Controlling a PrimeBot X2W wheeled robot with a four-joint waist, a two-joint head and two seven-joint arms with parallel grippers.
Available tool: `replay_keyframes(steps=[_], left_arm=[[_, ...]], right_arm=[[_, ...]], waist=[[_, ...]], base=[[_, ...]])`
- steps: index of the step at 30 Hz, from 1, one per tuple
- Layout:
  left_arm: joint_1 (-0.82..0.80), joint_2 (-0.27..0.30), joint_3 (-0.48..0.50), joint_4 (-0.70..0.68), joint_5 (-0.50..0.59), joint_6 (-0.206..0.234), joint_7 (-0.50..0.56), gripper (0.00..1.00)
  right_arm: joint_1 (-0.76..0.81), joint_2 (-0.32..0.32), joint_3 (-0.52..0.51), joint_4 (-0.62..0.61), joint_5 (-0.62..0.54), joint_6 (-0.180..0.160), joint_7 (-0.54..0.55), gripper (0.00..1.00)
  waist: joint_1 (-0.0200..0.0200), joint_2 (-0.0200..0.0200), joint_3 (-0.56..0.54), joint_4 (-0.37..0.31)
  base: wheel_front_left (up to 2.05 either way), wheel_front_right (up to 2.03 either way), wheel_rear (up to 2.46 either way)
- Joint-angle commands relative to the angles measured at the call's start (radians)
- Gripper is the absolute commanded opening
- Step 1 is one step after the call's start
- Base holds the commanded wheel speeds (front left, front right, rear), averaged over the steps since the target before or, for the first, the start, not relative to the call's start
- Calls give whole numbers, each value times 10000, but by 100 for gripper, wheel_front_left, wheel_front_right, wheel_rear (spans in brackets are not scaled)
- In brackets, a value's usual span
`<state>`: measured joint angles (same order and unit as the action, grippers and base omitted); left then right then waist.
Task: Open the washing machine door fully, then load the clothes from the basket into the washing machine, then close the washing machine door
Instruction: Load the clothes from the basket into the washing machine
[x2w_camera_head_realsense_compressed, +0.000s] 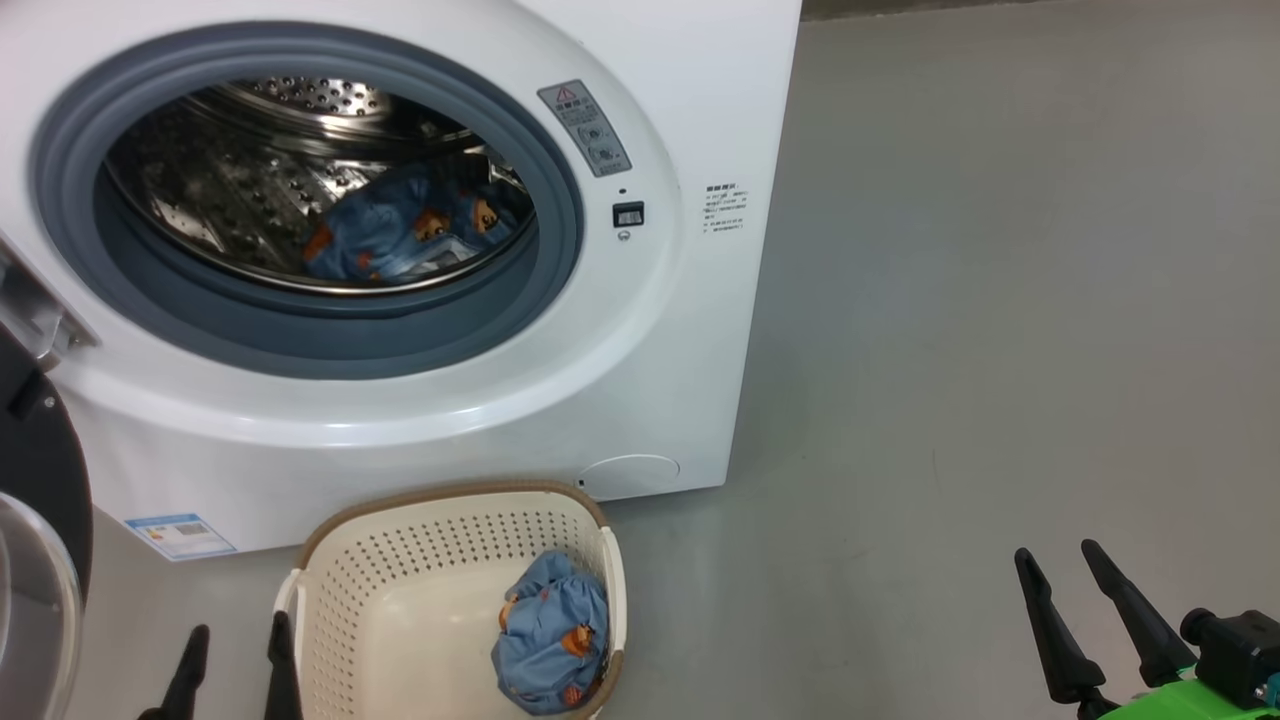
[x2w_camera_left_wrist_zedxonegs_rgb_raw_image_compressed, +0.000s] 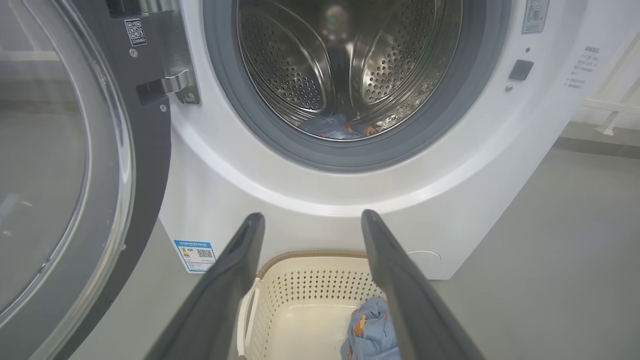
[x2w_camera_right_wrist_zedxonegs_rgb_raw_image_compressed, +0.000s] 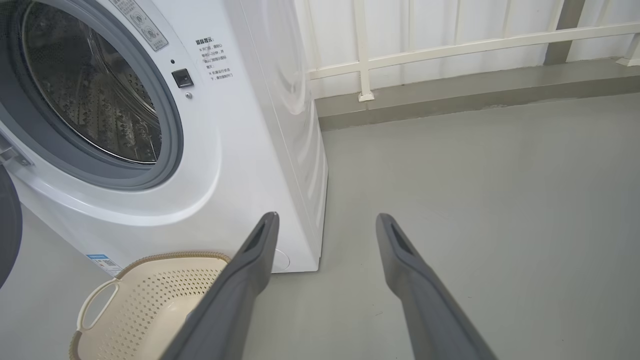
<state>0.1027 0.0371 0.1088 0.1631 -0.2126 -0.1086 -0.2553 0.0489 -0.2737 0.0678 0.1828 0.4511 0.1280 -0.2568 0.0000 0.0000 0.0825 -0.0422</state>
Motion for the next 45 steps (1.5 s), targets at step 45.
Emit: replay_keyframes(steps=[45], left_arm=[[-8126, 787, -4823, 8802, -1615, -219, -65, 100]], right_arm=[[-4222, 645, 1304, -751, -54, 27, -49, 100]], waist=[[0, 0, 6208, -1019]], base=[[0, 0, 0]])
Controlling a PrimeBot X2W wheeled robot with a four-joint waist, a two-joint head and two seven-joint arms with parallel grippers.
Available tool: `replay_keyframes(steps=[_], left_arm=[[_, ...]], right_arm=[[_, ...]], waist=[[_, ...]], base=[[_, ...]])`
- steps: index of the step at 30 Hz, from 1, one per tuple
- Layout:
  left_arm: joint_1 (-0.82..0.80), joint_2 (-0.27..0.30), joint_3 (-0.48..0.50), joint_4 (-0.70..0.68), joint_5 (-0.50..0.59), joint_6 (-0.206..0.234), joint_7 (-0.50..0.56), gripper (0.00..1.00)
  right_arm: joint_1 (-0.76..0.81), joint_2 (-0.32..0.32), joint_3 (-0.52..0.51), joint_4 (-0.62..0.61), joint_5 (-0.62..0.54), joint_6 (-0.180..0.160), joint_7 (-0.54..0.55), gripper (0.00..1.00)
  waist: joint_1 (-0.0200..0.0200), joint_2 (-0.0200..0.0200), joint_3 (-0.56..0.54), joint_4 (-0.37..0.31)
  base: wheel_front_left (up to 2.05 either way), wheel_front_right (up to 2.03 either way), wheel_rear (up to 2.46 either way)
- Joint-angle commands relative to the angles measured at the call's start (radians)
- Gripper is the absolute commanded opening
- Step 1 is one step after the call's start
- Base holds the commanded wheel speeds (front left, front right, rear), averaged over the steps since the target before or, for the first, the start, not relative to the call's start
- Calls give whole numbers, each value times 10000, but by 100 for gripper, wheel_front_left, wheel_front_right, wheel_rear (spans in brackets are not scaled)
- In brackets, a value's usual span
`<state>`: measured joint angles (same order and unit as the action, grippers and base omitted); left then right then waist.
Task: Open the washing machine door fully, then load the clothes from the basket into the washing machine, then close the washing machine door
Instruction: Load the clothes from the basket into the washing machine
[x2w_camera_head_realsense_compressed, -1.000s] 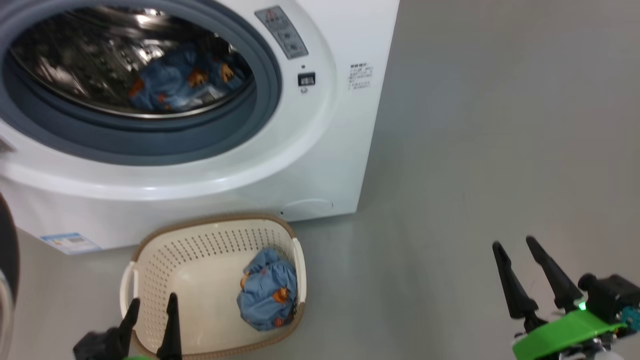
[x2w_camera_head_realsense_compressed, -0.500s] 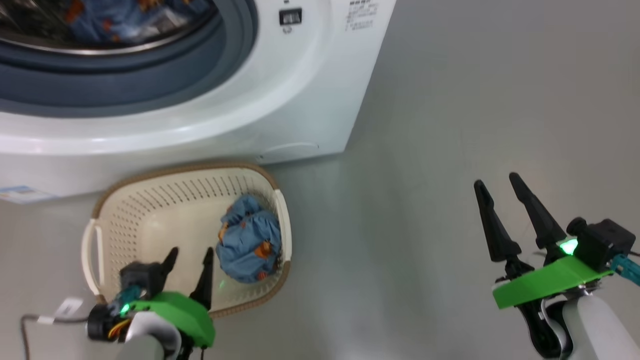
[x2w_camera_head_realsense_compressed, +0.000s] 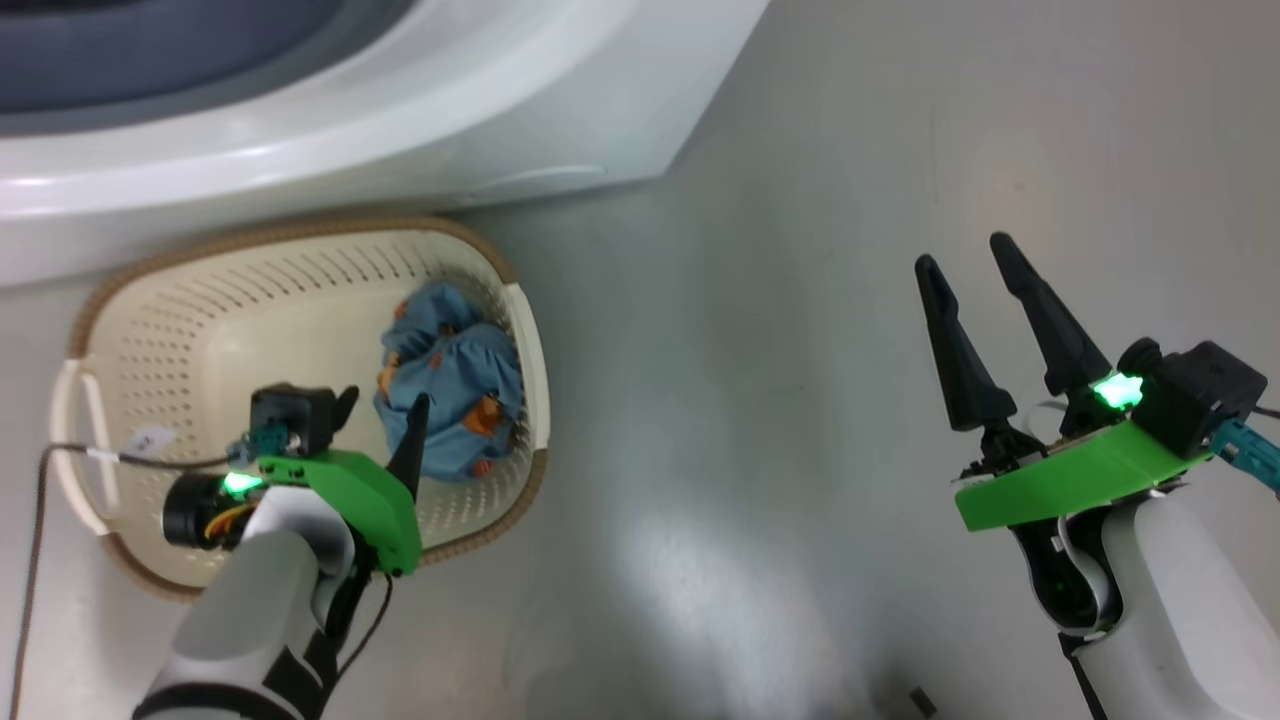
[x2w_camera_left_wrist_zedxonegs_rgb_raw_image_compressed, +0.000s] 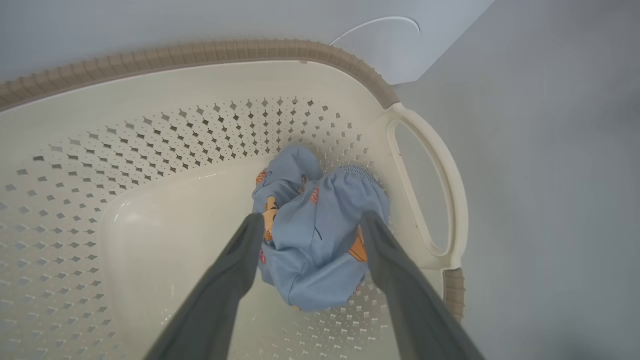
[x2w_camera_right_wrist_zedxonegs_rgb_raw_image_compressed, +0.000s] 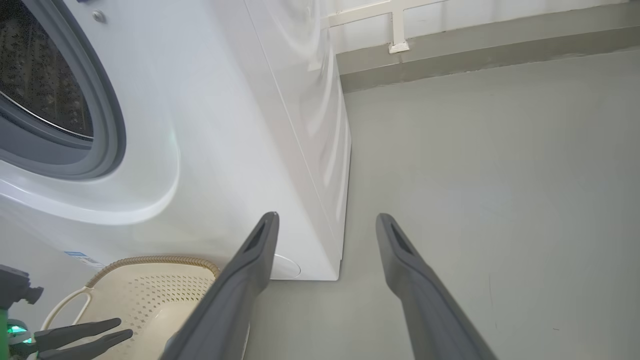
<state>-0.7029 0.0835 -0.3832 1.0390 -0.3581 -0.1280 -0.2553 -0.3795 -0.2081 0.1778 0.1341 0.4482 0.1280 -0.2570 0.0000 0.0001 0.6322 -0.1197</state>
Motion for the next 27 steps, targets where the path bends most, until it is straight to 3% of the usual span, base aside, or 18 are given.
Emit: replay_keyframes(steps=[1, 12, 27], left_arm=[[-219, 353, -66, 223, -279, -26, -65, 100], [-1393, 774, -1680, 1346, -1357, -26, 64, 100], [-2518, 1563, -3784, 1335, -3173, -26, 625, 100]], right_arm=[[3, 0, 223, -272, -30, 27, -48, 100], [-477, 138, 449, -381, -45, 27, -48, 100], [-826, 389, 593, -513, -82, 27, -48, 100]], waist=[[0, -1, 804, -282], [0, -1, 1662, -689], [0, -1, 2563, -1176]], base=[[0, 0, 0], [0, 0, 0], [0, 0, 0]])
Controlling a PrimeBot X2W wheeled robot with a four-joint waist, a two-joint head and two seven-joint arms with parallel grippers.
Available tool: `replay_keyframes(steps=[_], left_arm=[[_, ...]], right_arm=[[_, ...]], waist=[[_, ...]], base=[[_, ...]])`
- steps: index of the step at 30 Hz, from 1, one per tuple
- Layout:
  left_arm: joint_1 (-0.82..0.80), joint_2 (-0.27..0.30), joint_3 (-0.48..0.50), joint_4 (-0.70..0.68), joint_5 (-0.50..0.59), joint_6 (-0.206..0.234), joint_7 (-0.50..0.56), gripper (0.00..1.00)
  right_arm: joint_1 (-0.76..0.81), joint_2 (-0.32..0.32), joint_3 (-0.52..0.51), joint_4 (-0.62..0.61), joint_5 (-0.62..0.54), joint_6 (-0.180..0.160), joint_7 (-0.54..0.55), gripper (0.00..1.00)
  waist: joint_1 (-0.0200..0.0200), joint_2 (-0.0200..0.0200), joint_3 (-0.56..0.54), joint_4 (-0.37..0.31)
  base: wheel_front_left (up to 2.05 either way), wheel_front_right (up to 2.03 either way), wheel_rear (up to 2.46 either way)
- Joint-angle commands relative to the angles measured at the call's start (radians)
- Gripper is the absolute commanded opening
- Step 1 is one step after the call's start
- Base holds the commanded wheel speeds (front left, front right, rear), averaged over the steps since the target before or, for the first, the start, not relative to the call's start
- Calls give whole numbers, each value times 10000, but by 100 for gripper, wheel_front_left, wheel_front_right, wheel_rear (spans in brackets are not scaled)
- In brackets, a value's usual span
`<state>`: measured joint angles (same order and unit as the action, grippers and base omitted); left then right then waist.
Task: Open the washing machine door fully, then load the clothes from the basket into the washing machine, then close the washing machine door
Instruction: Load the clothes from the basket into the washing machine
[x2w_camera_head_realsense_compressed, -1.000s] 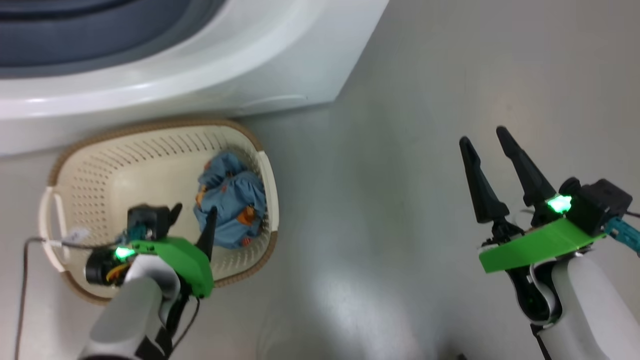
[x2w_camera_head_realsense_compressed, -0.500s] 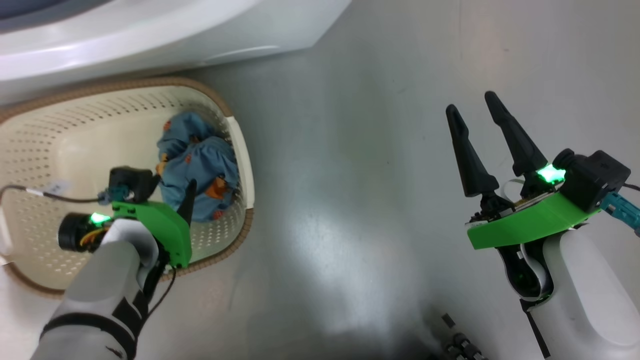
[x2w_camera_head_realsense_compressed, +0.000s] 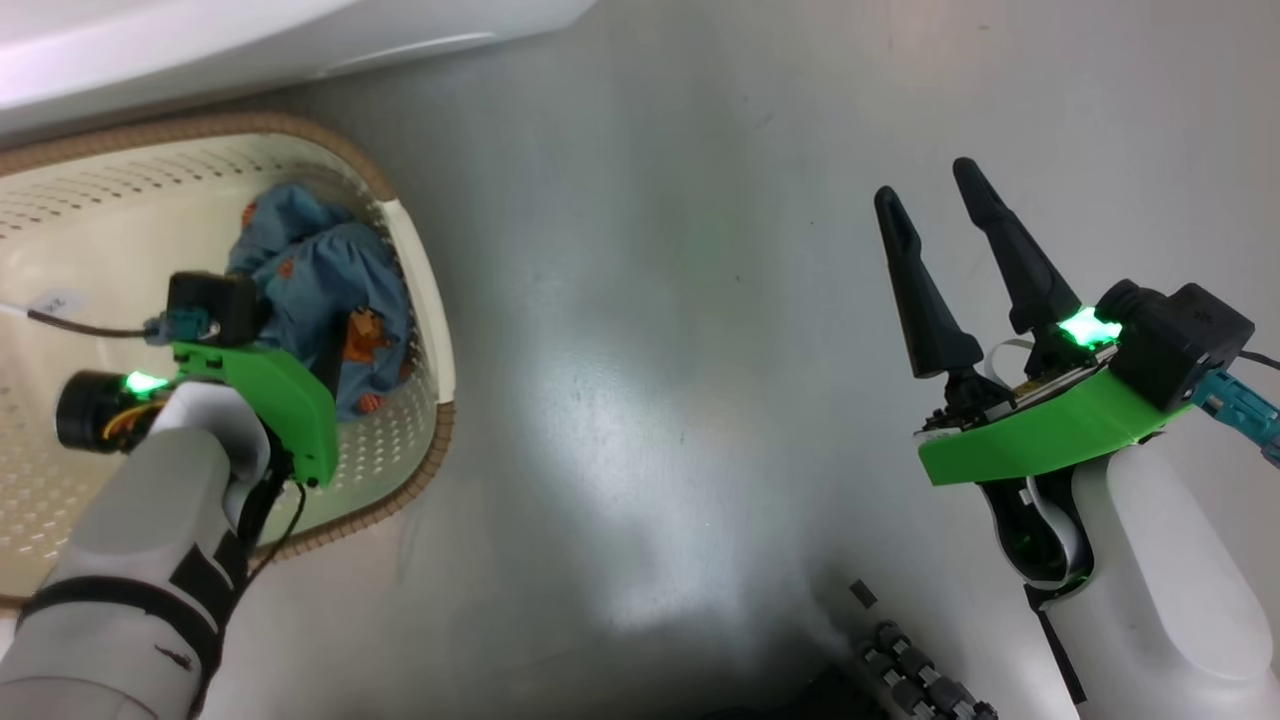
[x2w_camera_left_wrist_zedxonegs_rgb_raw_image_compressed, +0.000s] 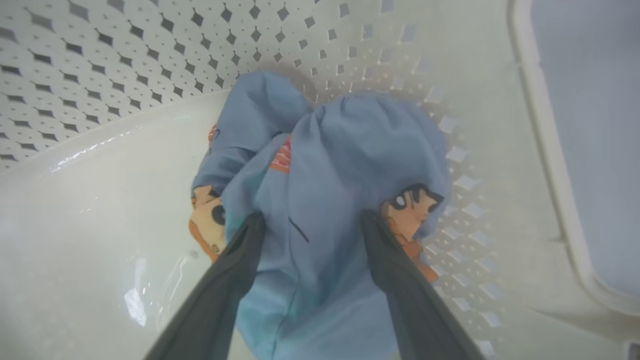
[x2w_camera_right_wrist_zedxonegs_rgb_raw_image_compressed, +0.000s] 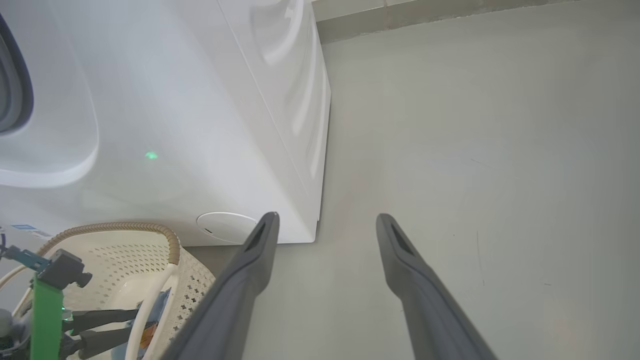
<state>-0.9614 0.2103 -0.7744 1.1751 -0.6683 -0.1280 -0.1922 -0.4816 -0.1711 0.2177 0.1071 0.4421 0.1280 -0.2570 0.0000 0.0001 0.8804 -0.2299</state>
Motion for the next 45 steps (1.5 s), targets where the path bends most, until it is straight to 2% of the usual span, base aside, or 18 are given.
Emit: replay_keyframes(steps=[1, 2, 3, 4, 5, 16, 27, 34, 45], left_arm=[[17, 330, 24, -24, -162, -26, 7, 100], [-14, 356, -80, -20, -260, -26, 40, 100], [-50, 391, -201, -12, -332, -26, 72, 62], [-85, 424, -302, 0, -413, -26, 82, 35], [-107, 442, -392, 15, -508, -26, 107, 0], [-16, 345, -1055, 71, -1630, -27, -142, 0], [909, 160, -954, -216, -2790, -27, -671, 0], [1822, 329, 317, -1199, -2506, -27, -692, 0], [3974, 377, 3180, -3003, -329, -27, -694, 0]], right_arm=[[184, 26, 197, -248, -25, 27, -48, 100], [177, 32, 201, -251, -26, 27, -48, 100], [167, 37, 205, -250, -24, 27, -48, 100], [156, 42, 207, -245, -22, 27, -48, 100], [147, 46, 205, -240, -23, 27, -48, 100], [171, 3, 72, -139, -71, 27, -48, 100], [658, -270, 53, 194, -28, 27, -48, 100], [1356, -495, -31, 469, 17, 27, -48, 100], [2624, -820, -154, 710, 105, 27, -48, 100]], waist=[[0, -1, 101, -86], [0, -1, 113, -104], [0, -1, 121, -122], [0, -1, 126, -137], [0, -1, 124, -145], [0, -1, -415, 119], [0, -1, -2177, 850], [0, -1, -3596, 1341], [0, -1, -5548, 1840]], base=[[0, 0, 0], [0, 0, 0], [0, 0, 0], [0, 0, 0], [0, 0, 0], [0, 0, 0], [0, 0, 0], [0, 0, 0], [0, 0, 0]])
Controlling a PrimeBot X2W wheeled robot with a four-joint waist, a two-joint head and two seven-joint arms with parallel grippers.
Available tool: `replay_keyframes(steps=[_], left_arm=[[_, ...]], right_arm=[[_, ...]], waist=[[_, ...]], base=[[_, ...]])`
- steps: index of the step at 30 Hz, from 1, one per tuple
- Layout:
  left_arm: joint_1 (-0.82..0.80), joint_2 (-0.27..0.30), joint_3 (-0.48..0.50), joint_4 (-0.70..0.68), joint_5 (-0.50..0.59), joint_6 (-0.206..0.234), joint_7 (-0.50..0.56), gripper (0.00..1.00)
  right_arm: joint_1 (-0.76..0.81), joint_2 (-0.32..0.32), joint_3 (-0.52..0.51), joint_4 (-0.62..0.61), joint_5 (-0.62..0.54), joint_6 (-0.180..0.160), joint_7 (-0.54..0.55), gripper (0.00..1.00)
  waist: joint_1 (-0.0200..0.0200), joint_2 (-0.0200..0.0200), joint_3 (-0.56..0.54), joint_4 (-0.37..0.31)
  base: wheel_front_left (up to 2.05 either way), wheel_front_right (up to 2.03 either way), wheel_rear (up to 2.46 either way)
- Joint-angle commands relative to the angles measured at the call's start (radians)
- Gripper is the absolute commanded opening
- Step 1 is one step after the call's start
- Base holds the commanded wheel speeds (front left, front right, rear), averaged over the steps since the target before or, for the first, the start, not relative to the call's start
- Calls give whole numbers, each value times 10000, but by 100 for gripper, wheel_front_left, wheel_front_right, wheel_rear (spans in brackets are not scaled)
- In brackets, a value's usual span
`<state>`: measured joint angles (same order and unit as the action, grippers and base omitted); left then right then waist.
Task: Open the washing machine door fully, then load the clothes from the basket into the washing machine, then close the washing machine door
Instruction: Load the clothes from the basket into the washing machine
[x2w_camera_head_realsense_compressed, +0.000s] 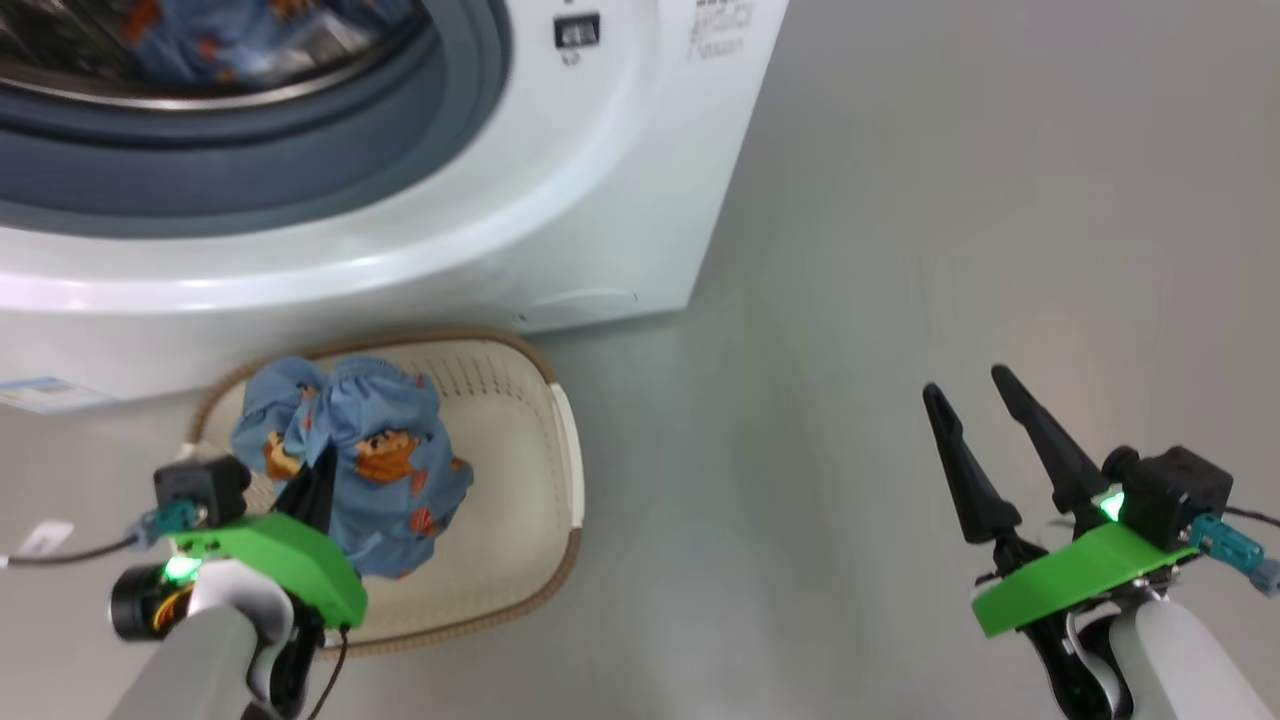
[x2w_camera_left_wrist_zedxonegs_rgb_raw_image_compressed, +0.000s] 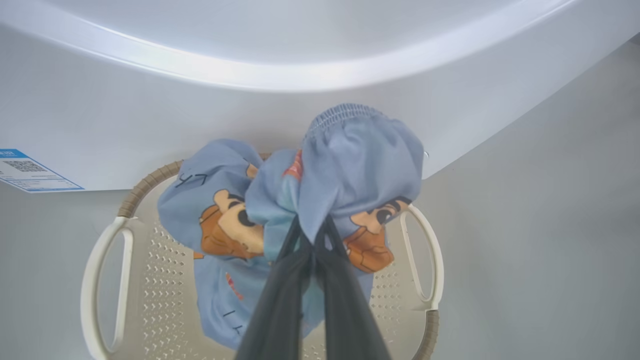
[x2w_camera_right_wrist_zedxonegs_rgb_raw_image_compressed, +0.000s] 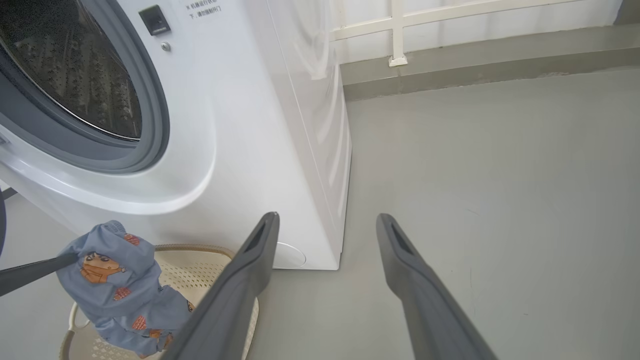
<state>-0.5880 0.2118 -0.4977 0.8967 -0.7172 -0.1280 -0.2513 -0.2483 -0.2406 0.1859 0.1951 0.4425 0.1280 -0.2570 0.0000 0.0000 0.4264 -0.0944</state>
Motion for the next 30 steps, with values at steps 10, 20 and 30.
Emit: replay_keyframes(steps=[10, 20, 30], left_arm=[[1967, 102, 2900, -2232, 2050, -27, -104, 0], [3573, -279, 4407, -4509, 3251, -27, -104, 0], [5362, -827, 5573, -6888, 4054, -27, -104, 0]], right_arm=[[999, -288, 97, -114, 150, 27, -48, 100], [1726, -430, -114, -125, 158, 27, -48, 100], [2142, -480, -311, -177, 139, 27, -48, 100]], waist=[[0, 0, -2106, 638], [0, 0, -2903, 700], [0, 0, -3209, 652]], base=[[0, 0, 0], [0, 0, 0], [0, 0, 0]])
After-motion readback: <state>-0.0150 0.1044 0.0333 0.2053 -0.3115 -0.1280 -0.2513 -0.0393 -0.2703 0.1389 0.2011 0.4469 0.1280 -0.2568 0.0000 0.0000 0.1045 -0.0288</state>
